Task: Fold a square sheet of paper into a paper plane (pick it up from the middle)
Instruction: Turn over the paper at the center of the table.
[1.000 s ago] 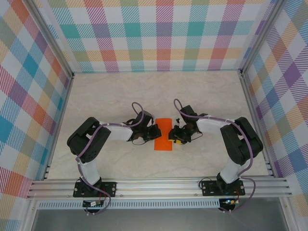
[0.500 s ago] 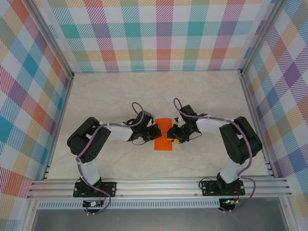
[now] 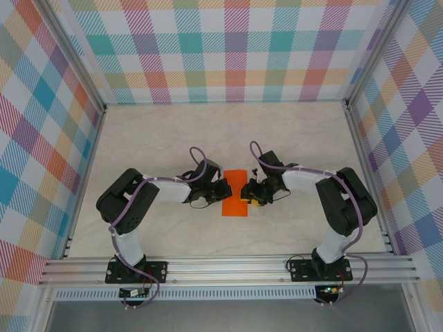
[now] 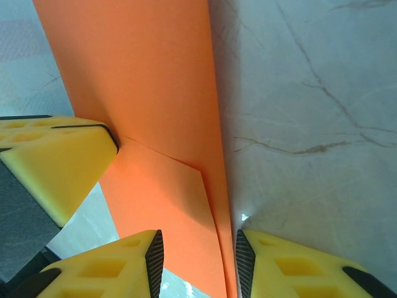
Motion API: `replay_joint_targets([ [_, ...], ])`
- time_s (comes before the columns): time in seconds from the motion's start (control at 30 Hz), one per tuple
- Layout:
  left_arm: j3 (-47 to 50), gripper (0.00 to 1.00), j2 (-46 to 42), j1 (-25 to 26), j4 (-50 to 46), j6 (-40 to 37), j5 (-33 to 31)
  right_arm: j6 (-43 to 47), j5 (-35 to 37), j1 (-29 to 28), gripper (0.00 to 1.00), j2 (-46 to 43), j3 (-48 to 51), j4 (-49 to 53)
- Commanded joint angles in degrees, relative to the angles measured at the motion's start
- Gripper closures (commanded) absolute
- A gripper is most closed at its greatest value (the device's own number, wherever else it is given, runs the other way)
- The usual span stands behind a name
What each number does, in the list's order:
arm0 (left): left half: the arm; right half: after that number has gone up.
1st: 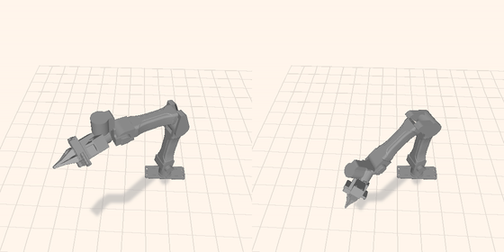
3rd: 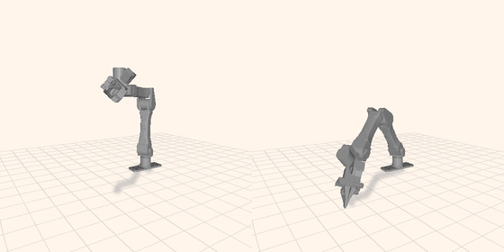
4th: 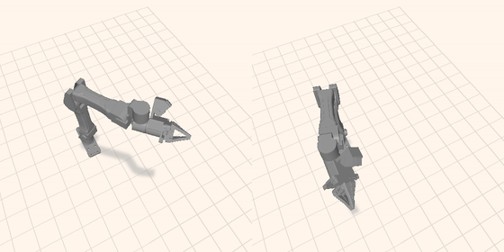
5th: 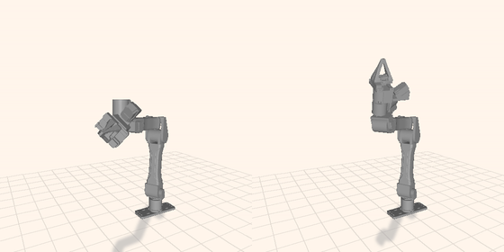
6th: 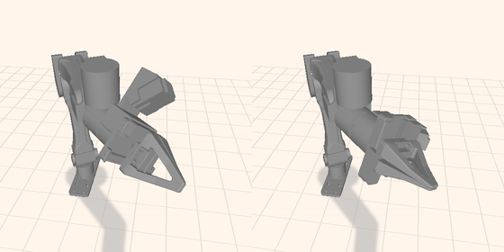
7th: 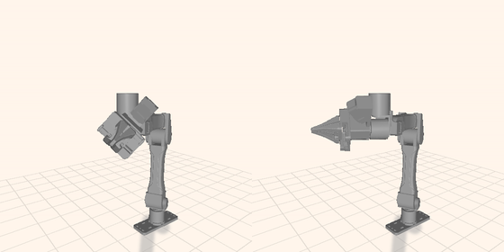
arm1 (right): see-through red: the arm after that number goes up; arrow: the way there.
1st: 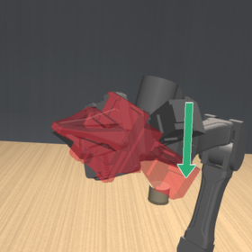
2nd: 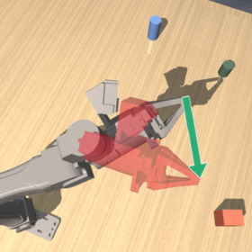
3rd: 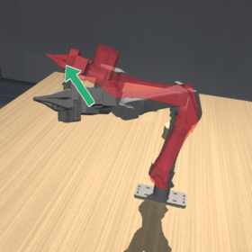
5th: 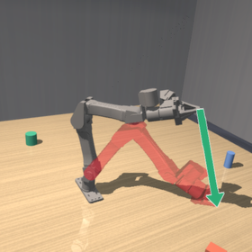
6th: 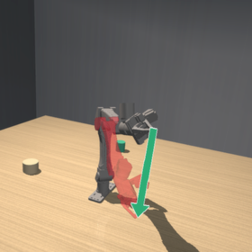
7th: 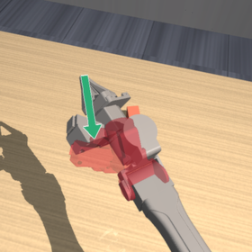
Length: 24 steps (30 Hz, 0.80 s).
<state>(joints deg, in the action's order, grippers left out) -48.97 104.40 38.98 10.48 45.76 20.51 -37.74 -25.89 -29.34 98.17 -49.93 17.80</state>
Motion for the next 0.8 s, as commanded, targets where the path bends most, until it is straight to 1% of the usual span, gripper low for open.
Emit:
replay_joint_targets([
  [0.0, 0.0, 0.96, -1.4, 0.0, -2.8, -0.5, -0.6, -0.2, -3.3, -0.3, 0.62, 0.9, 0.6, -1.8],
  [0.1, 0.1, 0.96, -1.5, 0.0, -2.9, -0.3, -0.6, -0.6, -4.1, -0.3, 0.63, 0.9, 0.8, -2.6],
  [0.4, 0.6, 0.97, -2.1, 0.0, -3.3, -0.4, -1.4, -0.3, -3.2, -0.3, 0.62, 0.3, 1.0, -2.6],
  [0.57, 0.9, 0.97, -2.6, 0.0, -4.3, -0.3, -2.7, -1.0, -0.7, -0.1, 0.61, 0.2, 1.8, -2.3],
  [0.77, 1.0, 0.96, -2.3, 0.0, -4.6, -0.2, -3.0, -1.2, -5.9, -0.1, 0.62, 2.0, 1.9, -5.7],
])
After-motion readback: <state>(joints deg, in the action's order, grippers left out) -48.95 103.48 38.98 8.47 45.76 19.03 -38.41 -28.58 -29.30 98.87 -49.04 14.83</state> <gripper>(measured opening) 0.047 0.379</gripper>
